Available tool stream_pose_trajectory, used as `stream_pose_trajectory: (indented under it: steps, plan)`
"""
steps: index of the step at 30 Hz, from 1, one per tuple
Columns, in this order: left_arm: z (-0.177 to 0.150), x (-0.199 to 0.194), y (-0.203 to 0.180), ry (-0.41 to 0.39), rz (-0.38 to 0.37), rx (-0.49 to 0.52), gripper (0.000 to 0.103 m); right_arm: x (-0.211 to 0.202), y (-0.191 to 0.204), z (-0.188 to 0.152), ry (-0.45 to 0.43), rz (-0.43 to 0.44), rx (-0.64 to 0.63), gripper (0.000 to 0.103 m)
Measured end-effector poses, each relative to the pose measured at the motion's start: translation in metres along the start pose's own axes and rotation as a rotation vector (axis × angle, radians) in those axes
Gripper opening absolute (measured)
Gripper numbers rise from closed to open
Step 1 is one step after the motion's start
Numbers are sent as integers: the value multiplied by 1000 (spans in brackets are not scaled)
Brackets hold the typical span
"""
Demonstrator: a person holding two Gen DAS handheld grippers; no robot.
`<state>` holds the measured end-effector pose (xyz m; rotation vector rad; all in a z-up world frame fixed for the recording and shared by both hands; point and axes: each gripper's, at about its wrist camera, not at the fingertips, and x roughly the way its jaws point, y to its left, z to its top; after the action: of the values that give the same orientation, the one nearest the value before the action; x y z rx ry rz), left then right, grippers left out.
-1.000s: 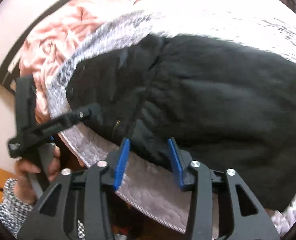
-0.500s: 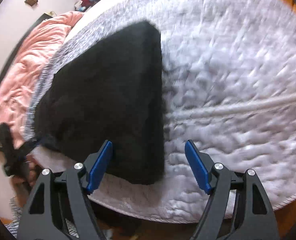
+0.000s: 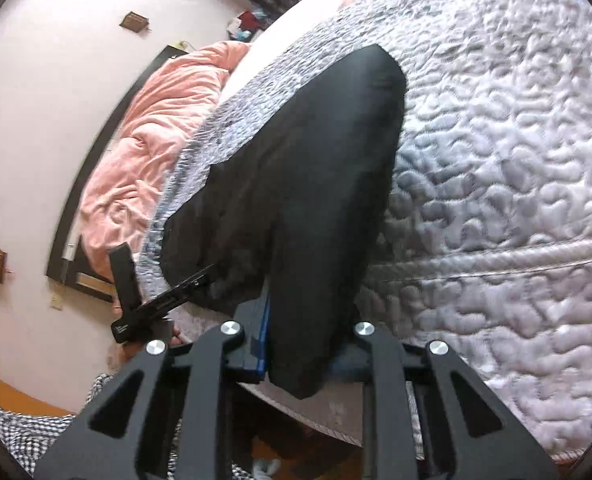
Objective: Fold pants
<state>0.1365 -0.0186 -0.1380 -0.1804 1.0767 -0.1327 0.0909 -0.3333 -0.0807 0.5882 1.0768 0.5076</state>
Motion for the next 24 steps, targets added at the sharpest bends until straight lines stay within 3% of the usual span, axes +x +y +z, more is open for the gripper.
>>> stream_pose_trajectory:
  steps: [3, 7, 9, 11, 12, 15, 19, 24]
  plan:
    - [-3, 5, -6, -5, 2, 18, 100, 21, -25, -5, 59, -123, 55, 20]
    - [-7, 7, -12, -22, 2, 70, 100, 36, -57, -22, 78, -108, 161, 26]
    - [-5, 2, -6, -21, -24, 43, 100, 31, -44, -21, 72, -165, 128, 33]
    - [-4, -4, 1, -20, -45, 7, 97, 26, -28, -19, 71, -265, 77, 46]
    - [-4, -9, 5, -25, -51, -10, 97, 21, -23, -17, 58, -314, 62, 58]
    - [-4, -27, 22, -65, -50, -45, 97, -4, 9, -16, -15, -467, -11, 59]
    - [-4, -37, 43, -66, -23, -71, 97, -1, 55, -17, -38, -440, -116, 59]
    - [-7, -38, 58, -43, 30, -81, 97, 60, 108, -28, 57, -391, -236, 57]
